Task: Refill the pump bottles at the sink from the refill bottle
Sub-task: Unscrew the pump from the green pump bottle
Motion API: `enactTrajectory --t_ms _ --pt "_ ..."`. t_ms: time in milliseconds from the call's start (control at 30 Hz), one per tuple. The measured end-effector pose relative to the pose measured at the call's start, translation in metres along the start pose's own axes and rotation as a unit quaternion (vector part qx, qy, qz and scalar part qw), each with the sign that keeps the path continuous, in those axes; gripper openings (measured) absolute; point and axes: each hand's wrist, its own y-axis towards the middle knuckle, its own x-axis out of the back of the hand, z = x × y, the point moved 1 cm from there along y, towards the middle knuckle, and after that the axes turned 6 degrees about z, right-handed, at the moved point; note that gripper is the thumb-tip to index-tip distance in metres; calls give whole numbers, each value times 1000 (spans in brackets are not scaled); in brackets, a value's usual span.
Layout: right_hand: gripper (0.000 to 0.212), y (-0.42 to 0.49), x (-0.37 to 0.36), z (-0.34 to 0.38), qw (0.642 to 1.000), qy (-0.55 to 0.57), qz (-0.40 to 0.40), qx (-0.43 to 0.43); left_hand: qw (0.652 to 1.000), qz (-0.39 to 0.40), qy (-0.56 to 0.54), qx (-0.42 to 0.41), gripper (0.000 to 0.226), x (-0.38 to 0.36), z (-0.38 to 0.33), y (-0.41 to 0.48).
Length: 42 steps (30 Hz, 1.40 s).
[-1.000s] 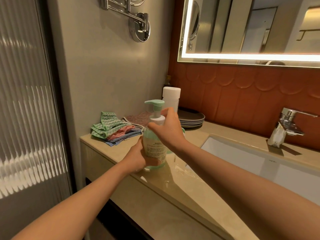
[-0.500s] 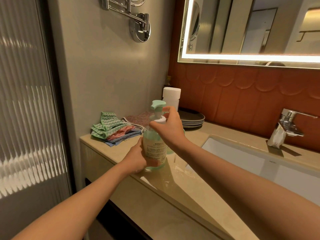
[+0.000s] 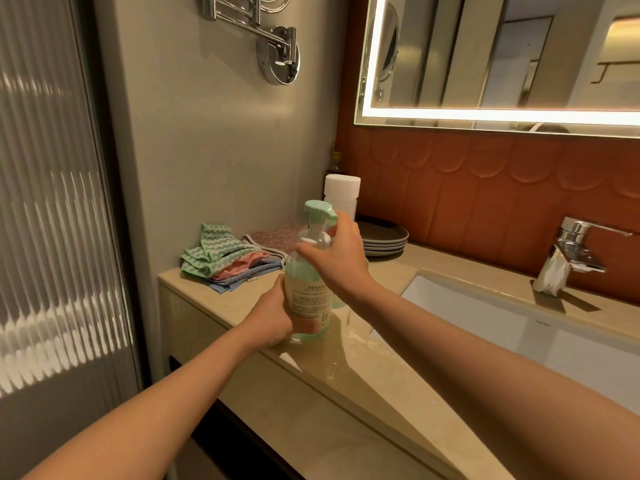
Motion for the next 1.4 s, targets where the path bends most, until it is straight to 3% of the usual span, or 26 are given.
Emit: enactTrajectory --t_ms 167,333,633,767,900,1100,1233,1333,1400 --pt "56 -4 2 3 997 51 51 -19 1000 -4 7 -6 93 0 0 0" --pt "67 -4 -2 2 1000 16 10 -15 1000 -7 24 10 92 1 0 2" --pt "40 -4 -2 3 998 29 52 -4 1000 0 22 -7 87 1 -1 1" --pt "55 -5 -4 2 999 14 36 -14 1000 -8 29 6 88 2 1 4" --pt "57 -4 0 0 999 -2 34 -21 999 0 36 8 91 1 0 5" --pt "47 4 14 14 996 91 7 -8 998 -7 55 11 99 1 2 5" --pt "34 19 38 17 980 189 -62 9 999 -10 51 8 86 4 1 5" --pt "34 24 59 12 962 260 -82 -23 999 -6 50 -1 80 5 -1 6" --pt "36 25 73 6 930 346 -100 -66 999 -14 47 -2 78 5 -2 7"
